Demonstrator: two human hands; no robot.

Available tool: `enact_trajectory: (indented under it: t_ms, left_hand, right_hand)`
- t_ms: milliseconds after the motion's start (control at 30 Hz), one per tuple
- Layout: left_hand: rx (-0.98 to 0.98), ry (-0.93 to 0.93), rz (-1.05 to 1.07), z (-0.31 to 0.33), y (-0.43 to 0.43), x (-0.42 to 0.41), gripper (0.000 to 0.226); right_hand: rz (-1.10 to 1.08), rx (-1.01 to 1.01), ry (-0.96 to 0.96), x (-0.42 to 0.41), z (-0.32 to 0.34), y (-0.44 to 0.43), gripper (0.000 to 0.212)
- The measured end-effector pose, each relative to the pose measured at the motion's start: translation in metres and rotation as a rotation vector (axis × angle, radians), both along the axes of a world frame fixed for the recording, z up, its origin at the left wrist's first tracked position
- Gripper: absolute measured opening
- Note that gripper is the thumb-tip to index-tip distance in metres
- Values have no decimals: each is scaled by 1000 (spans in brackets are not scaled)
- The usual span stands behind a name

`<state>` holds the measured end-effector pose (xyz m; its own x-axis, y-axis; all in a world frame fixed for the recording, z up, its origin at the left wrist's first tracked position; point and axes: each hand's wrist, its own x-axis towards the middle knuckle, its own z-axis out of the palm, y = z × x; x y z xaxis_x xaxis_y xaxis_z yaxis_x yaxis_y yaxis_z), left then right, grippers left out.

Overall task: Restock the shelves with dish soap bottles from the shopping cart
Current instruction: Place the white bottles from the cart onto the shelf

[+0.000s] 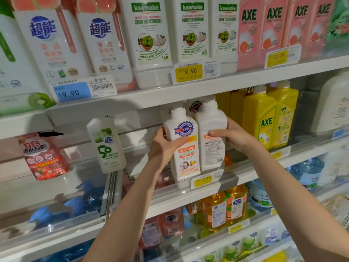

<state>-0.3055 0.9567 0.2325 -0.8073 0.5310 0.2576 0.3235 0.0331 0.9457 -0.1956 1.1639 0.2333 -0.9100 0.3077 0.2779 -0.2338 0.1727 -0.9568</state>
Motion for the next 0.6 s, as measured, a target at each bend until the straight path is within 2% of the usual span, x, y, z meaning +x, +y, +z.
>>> enact_trajectory:
  t_ms: [100,167,267,367,600]
  left_hand:
    - [-18,28,-14,0,7,2,39]
    - [-53,48,-17,-1,6,0,40]
    - [-225,122,-6,-15,3,-5,51]
    - [-289,127,53,-36,8,-5,59]
    - [-327,220,167,-40,26,-5,51]
  right_hand:
    - [-21,-27,-18,-3,0,-1,53]
    - [-25,-9,-44,-1,-1,0,51]
    - [-100,77,-112,6,-8,-3,46]
    - [-216,184,-146,9,-29,-9,48]
    - [-319,272,-185,4,-36,-12,51]
